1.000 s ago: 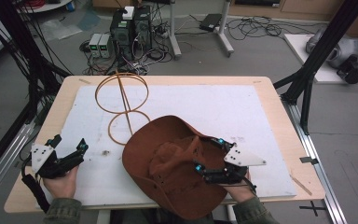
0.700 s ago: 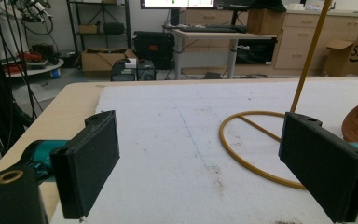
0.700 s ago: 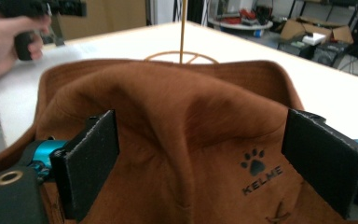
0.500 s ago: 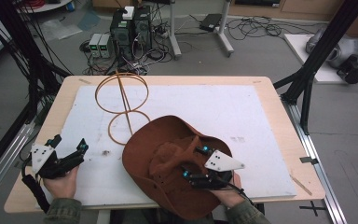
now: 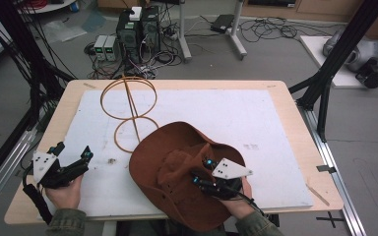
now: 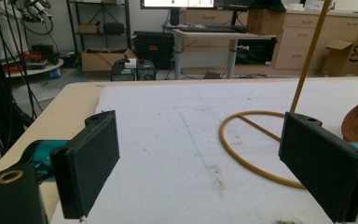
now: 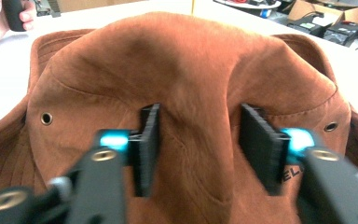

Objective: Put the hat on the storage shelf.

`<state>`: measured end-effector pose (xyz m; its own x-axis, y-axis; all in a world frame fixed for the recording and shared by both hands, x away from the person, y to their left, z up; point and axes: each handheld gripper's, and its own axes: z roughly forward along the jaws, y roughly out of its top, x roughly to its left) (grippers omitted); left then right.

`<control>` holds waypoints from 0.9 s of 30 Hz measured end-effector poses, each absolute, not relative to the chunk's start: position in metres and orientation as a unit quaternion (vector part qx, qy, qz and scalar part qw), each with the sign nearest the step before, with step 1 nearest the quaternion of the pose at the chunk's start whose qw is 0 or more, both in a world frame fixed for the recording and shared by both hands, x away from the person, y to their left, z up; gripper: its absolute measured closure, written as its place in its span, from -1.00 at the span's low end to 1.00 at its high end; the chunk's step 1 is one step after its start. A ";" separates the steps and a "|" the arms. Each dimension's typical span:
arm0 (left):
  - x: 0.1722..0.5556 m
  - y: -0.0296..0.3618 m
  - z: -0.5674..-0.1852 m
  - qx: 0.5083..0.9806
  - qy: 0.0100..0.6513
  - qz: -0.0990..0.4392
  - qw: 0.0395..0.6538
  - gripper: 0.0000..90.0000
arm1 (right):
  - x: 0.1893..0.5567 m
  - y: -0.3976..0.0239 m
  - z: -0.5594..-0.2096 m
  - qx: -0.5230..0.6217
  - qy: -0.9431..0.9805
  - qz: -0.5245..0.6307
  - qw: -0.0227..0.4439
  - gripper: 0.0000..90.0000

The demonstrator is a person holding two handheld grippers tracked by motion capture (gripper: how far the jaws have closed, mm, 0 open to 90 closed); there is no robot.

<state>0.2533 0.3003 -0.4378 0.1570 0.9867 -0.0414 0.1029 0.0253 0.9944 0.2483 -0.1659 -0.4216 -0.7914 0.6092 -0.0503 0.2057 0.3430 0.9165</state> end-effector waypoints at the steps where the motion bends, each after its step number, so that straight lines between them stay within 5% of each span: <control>1: 0.253 0.300 -0.438 0.556 0.491 0.425 0.519 -0.72 | 0.250 -0.167 -0.421 0.254 0.799 0.512 0.186 0.74; 5: 0.254 0.300 -0.438 0.557 0.490 0.424 0.519 -0.72 | 0.254 -0.169 -0.420 0.250 0.806 0.510 0.167 0.96; 27: 0.254 0.301 -0.438 0.555 0.492 0.423 0.521 -0.72 | 0.250 -0.175 -0.416 0.255 0.791 0.532 0.165 0.97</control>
<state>0.2539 0.3008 -0.4384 0.1588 0.9864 -0.0423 0.1060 0.0255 0.9940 0.2504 -0.1745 -0.4158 -0.8158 0.5782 0.0104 0.2274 0.3042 0.9251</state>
